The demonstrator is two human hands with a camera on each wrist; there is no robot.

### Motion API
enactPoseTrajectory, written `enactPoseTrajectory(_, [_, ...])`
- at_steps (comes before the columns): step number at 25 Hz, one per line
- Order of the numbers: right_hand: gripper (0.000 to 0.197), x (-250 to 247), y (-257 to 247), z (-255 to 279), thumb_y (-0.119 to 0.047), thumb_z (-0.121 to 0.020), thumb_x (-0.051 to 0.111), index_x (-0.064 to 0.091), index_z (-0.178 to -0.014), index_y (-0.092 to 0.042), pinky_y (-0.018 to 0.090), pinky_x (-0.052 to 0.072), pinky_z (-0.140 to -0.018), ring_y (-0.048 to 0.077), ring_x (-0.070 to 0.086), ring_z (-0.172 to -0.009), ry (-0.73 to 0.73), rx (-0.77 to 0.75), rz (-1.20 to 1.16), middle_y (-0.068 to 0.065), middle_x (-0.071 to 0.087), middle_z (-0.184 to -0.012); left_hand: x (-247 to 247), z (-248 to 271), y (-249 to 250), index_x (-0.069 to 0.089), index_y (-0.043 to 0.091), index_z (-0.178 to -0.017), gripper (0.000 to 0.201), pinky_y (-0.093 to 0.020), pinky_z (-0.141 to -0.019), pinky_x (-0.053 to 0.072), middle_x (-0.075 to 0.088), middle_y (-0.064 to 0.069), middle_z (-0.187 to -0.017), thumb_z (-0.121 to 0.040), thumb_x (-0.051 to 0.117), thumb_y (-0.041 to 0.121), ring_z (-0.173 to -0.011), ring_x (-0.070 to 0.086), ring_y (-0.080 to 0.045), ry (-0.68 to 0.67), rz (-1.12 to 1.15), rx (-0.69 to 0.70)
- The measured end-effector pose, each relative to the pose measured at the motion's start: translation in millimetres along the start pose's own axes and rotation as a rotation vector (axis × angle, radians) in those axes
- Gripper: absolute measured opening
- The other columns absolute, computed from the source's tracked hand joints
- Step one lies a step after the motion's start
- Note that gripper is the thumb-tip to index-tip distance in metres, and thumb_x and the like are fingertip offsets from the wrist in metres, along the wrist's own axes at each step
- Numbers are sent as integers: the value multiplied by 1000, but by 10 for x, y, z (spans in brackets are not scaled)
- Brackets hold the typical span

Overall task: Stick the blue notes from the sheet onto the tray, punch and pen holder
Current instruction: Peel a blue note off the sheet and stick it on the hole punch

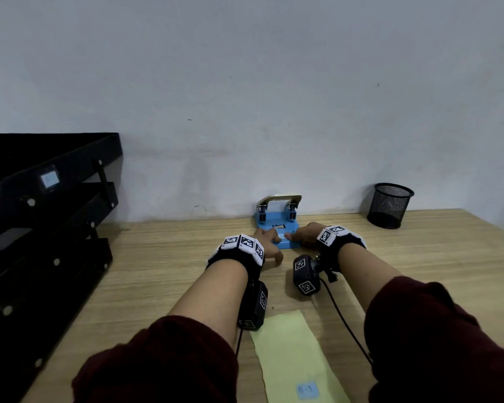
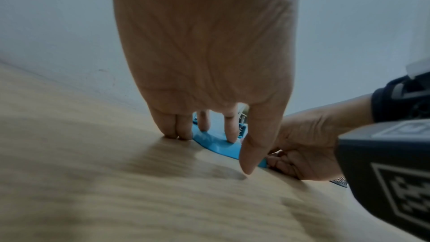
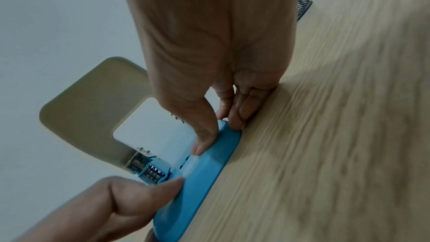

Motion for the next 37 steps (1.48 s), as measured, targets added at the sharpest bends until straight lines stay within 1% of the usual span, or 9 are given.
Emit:
enactPoseTrajectory(5, [60,-63,-42,119,-50,-96,36,53,-127,-2,31,39,-87,26,51,-103,35,-35,114,17,54,-133,3,-31,-17,42,15,-136,59,-31,-86,36,35,-13,-142,-82,65,21,-127,43,-32,16,24,11])
enactPoseTrajectory(9, [47,-52,-96,142,-33,-101,31,50,-130,0,33,40,-101,32,51,-123,74,-113,102,19,52,-136,-8,-31,-42,46,12,-133,53,-31,-99,38,40,-11,-141,-83,64,19,-130,43,-27,2,111,2])
enactPoseTrajectory(13, [39,-52,-79,203,-12,-96,42,51,-132,0,33,43,-94,31,59,-107,74,-185,-170,16,62,-115,-212,100,-169,58,19,-83,9,-26,-82,42,59,-6,-114,-85,56,10,-115,55,-24,142,279,7])
enactPoseTrajectory(15, [35,-76,-22,303,-7,-92,47,60,-124,1,31,42,-83,22,56,-78,111,-214,-243,5,59,-82,-356,279,-188,61,17,-89,13,-29,-92,44,63,-9,-120,-86,52,8,-118,56,-25,227,311,21])
enactPoseTrajectory(17, [33,-91,33,432,-2,-89,46,65,-116,-2,29,43,-76,17,52,-73,126,-221,-250,-3,52,-74,-439,444,-171,70,12,-100,25,-29,-94,44,64,-9,-124,-87,49,6,-114,58,-23,241,316,46])
enactPoseTrajectory(21, [34,-98,-26,829,1,-89,47,63,-119,-3,16,36,-58,15,50,-75,101,-285,-169,-4,51,-77,-467,783,-148,71,4,-109,32,-19,-56,35,59,-3,-91,-88,46,2,-70,48,-10,206,315,31])
enactPoseTrajectory(24, [35,-93,-88,1131,2,-89,47,62,-120,-3,19,40,-61,15,49,-80,54,-312,-135,-7,45,-72,-390,982,-128,71,5,-109,32,-18,-54,35,54,4,-74,-88,47,3,-65,44,-7,157,298,3])
enactPoseTrajectory(32, [27,76,-8,1854,-8,-85,57,73,-107,-14,17,45,-59,14,57,-85,-21,-389,22,2,64,-91,33,1616,44,70,7,-116,31,-19,-54,37,67,-18,-115,-88,58,14,-91,49,-16,48,240,-46])
enactPoseTrajectory(37, [25,192,61,2240,-10,-83,62,74,-105,-15,16,44,-58,2,53,-68,-73,-456,99,-8,62,-73,232,1848,108,68,8,-118,38,-22,-70,41,61,-5,-104,-81,65,14,-93,52,-18,40,175,-53])
Point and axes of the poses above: each hand's wrist, its own z-axis away from the middle knuckle, its own x-axis out of the palm, y = z × x, the point moved 9 cm from there along -z, towards the middle knuckle
